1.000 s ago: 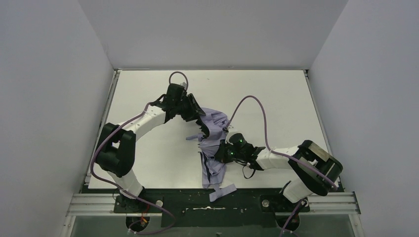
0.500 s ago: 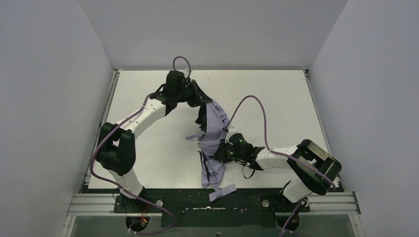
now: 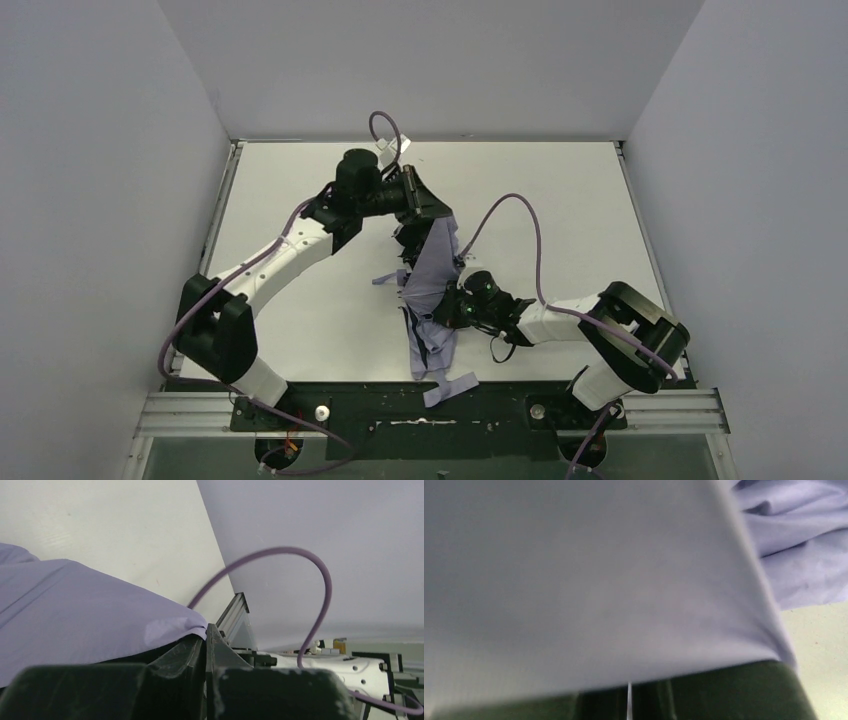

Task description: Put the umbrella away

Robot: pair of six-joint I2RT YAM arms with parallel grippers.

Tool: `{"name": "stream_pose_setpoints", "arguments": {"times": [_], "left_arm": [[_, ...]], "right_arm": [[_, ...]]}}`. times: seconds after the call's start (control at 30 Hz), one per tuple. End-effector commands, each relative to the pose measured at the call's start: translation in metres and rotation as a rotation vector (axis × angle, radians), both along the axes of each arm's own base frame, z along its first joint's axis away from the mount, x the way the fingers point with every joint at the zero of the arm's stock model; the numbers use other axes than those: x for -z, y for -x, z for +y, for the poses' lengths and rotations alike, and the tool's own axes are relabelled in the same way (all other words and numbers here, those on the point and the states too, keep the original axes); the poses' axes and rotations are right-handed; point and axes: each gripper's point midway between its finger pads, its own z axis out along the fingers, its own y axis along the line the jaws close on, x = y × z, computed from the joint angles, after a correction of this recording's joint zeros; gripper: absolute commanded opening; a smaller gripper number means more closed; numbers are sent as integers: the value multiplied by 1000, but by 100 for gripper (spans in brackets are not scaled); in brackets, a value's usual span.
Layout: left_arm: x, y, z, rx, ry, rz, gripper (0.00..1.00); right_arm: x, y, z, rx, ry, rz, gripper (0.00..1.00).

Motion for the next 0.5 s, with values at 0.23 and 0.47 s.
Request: {"name": "stream_pose_setpoints", "arguments": {"times": [0.23,0.47], "left_arm": [[-76,49,7,34,111,-310,0],[-56,53,9,45,64,-332,0]], "right_arm": [[22,-49,-13,114,124,-71,3],[-22,-54,-2,86,35,-157,21]]}}
